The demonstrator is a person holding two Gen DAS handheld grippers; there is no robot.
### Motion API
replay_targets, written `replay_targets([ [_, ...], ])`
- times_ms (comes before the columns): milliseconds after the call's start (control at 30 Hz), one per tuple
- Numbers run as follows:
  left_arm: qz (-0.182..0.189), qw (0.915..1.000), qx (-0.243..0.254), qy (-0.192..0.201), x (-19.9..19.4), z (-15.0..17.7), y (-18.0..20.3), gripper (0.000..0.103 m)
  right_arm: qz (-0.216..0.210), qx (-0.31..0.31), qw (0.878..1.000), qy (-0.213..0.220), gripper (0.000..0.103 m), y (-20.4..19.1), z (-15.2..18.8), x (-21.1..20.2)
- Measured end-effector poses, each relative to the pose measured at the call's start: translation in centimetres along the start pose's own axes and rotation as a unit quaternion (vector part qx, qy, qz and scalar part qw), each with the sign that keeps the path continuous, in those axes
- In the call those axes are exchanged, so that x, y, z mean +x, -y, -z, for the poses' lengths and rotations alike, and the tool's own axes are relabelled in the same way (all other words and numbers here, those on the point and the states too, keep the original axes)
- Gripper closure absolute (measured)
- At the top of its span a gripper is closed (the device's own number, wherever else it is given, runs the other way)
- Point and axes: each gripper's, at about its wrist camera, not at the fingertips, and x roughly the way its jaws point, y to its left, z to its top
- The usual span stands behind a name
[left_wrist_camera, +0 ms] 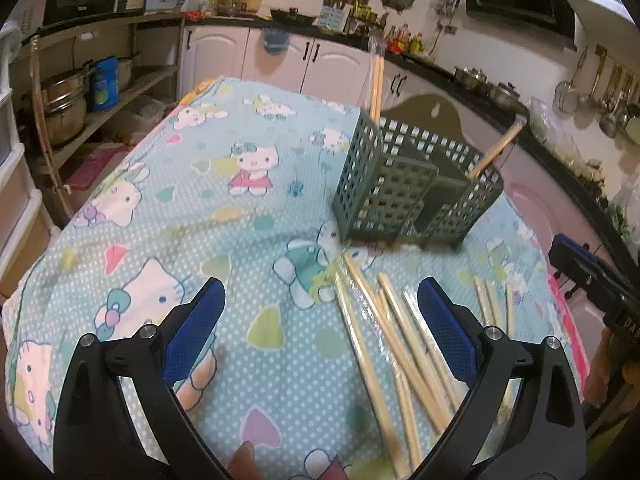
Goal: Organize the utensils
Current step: 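Move the right gripper back toward the loose chopsticks, then grasp another wrapped chopstick pair with the right gripper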
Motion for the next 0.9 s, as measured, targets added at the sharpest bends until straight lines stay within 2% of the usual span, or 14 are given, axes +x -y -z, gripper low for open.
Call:
replay_targets([
  [167,-0.008,0.9995,0.012,-0.027,1.0,1.0,0.3,0.015,-0.007,-0.005,1.0,-0.016,0.044,-0.3,0.5,0.9],
  [333,0.0,0.9977,0.024,-0.064,2.4,2.0,0.7,0.017,-0.017,-0.011,0.999,-0.041,0.044,-0.5,1.4,2.4],
  [467,0.005,0.9942,0.041,-0.099,4.0,2.5,1.1,0.027,-0.023,-0.016,0.998,-0.064,0.045,-0.6,1.9,3.7],
  [533,0.005,0.9923,0.046,-0.115,4.9,2.8,1.3,0.035,-0.027,-0.017,0.997,-0.073,0.048,-0.7,2.2,4.3],
  [633,-0.004,0.9899,0.059,-0.129,5.9,2.7,1.7,0.043,-0.027,-0.019,0.996,-0.087,0.049,-0.8,2.5,5.4],
  [900,-0.025,0.9867,0.081,-0.139,8.6,1.2,2.0,0.063,-0.032,-0.044,0.991,-0.122,0.05,-1.6,2.9,8.1],
])
